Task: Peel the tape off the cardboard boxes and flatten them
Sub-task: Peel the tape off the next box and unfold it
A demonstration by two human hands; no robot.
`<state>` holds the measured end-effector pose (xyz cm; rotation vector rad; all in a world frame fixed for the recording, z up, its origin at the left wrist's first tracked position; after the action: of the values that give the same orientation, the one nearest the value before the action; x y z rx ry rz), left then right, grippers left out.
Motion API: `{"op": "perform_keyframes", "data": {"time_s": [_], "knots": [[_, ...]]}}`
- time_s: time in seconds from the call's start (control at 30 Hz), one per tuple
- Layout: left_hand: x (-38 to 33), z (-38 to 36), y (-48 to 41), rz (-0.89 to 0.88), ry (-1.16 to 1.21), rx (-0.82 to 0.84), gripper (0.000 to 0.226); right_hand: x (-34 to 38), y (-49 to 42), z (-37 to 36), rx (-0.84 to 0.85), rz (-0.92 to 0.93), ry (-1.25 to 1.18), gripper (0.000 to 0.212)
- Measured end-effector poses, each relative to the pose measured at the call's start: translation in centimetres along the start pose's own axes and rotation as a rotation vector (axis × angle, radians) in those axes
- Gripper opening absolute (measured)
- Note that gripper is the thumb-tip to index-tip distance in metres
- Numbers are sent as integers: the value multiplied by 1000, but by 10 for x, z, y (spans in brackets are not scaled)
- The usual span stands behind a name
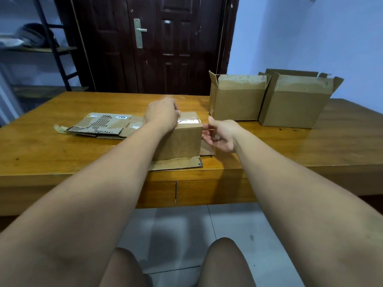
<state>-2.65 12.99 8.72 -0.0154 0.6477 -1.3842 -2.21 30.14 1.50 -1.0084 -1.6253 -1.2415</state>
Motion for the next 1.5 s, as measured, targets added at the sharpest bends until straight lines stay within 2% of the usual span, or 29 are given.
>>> {"op": "perform_keyframes", "data": {"time_s": [0.07,0.2,0.37,0.63,0.83,1.0,1.17,1.27,1.37,1.5], "knots": [[1,-1,0,0,12,-2,14,-4,2,1,50,-22,-45,15],[1,-2,0,-1,13,3,10,-10,0,-3,53,-60,-84,9],[2,-3,-2,-12,2,-7,13,-24,-7,-7,35,-100,-104,10],[3,-5,-3,-4,6,-4,9,-28,-12,-13,14,-76,16,28],[-2,-3,-2,-48,-14,5,11,-26,-16,-8,136,-133,-17,15],[-3,-3,-1,-56,-27,9,14,-5,-18,0,156,-46,156,16],[-3,-4,0,-53,-16,19,12,17,-16,0,80,76,177,18],[-5,-4,1,-66,-19,29,14,25,-19,4,24,121,104,27],[-5,-4,-1,-68,-13,27,13,40,-16,3,3,162,38,23],[-6,-4,-2,-94,-20,-17,12,56,-10,-11,-1,203,111,24]]}}
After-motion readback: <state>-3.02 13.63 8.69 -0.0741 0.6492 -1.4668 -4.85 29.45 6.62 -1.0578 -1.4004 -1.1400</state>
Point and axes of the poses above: each hand's wrist, its own y-axis away from the middle knuckle, its own z-axis out of the back of the hand, x = y × z, the point moved 9 cm from there along -y, towards the middle knuckle
